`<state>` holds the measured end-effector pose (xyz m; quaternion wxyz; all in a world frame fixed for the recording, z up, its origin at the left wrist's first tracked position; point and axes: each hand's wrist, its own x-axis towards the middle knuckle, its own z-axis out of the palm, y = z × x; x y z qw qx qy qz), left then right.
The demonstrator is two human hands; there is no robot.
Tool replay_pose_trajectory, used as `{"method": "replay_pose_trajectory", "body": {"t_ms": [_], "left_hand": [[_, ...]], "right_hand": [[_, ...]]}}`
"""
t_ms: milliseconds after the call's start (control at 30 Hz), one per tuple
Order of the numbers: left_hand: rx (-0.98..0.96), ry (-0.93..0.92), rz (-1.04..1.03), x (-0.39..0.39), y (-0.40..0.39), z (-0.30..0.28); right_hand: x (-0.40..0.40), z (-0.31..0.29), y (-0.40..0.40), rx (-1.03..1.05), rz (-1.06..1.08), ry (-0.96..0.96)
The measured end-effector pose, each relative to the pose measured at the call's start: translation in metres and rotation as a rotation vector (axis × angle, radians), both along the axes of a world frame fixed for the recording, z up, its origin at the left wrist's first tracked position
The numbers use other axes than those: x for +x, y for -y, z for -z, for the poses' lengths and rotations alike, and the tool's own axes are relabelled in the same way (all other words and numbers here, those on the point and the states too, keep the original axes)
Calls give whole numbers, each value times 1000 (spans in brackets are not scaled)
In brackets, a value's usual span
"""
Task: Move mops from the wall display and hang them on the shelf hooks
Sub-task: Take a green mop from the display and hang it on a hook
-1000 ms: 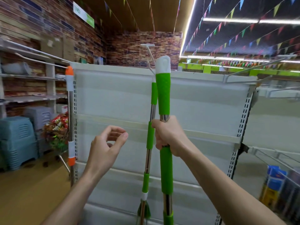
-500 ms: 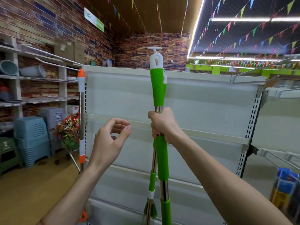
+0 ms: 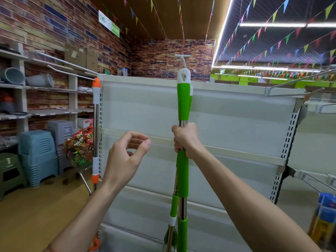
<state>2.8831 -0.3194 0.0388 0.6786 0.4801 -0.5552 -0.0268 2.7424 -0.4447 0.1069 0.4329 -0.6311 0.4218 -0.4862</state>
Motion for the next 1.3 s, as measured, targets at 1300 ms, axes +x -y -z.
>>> {"method": "replay_pose_trajectory", "body": {"t_ms": [1300], "left_hand": [[34,-21,17,51,43,10]], "right_hand": [[29,21,144,-10,247,-32]]}}
